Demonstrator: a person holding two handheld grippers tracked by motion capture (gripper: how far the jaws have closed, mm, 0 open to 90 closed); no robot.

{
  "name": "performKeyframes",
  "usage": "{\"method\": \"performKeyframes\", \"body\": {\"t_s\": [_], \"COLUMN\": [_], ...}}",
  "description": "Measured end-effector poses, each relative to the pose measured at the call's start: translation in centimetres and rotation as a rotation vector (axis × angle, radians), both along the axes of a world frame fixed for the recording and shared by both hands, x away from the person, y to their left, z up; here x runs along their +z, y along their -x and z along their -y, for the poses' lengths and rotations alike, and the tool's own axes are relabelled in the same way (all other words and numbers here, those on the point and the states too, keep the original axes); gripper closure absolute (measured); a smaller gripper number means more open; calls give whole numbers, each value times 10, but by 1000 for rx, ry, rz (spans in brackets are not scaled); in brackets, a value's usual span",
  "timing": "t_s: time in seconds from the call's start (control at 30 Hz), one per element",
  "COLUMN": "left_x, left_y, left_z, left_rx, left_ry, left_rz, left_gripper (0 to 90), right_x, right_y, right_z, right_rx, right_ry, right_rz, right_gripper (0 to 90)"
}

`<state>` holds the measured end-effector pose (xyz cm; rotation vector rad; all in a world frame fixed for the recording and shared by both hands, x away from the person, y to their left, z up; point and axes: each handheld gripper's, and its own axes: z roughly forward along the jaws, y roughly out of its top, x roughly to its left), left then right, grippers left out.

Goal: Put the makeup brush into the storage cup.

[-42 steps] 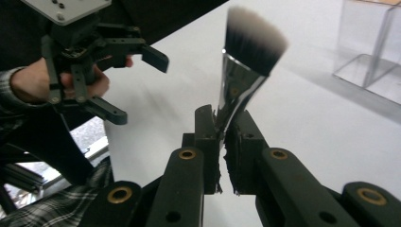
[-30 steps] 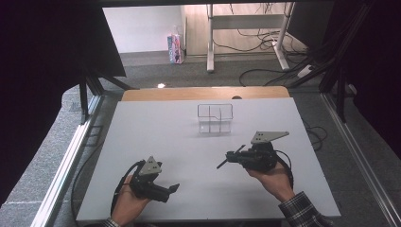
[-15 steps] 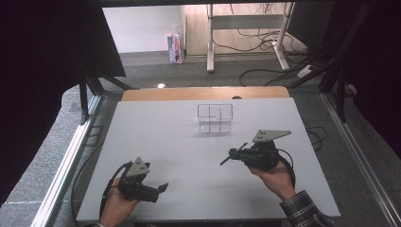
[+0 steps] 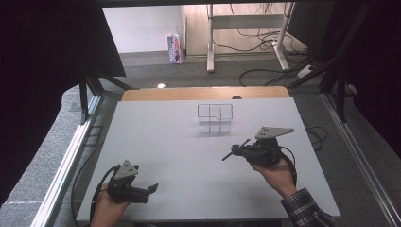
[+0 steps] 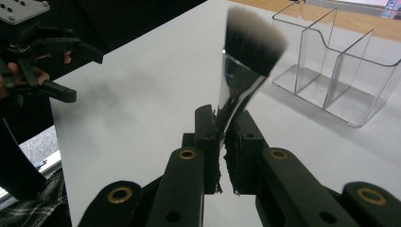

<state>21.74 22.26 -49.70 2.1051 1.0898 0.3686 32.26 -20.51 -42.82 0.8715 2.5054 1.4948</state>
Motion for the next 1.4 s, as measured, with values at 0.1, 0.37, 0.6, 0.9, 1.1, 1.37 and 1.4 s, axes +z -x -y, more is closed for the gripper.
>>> {"method": "performKeyframes", "body": {"t_s": [0.1, 0.37, 0.6, 0.9, 1.1, 1.37, 1.4], "left_x": [-1, -3, -4, -4, -4, -4, -4], "left_y": [2, 7, 10, 13, 14, 16, 16], "left_z": [-4, -12, -15, -19, -21, -23, -23], "left_rx": [10, 39, 47, 60, 70, 76, 77], "left_ry": [16, 20, 16, 6, 8, 5, 5], "left_rz": [-7, -11, -11, -4, -3, 0, 0], "left_gripper": [27, 27, 26, 26, 25, 25, 25], "right_x": [1, 3, 4, 7, 11, 14, 14], "right_y": [-2, -8, -13, -22, -29, -39, -40], "right_z": [1, 1, 1, 2, 1, -6, -6], "right_rx": [-6, -19, -29, -44, -55, -62, -63], "right_ry": [-2, -4, -8, -19, -24, -30, -31], "right_rz": [4, 12, 18, 22, 28, 27, 29], "right_gripper": [835, 835, 835, 835, 835, 835, 835]}}
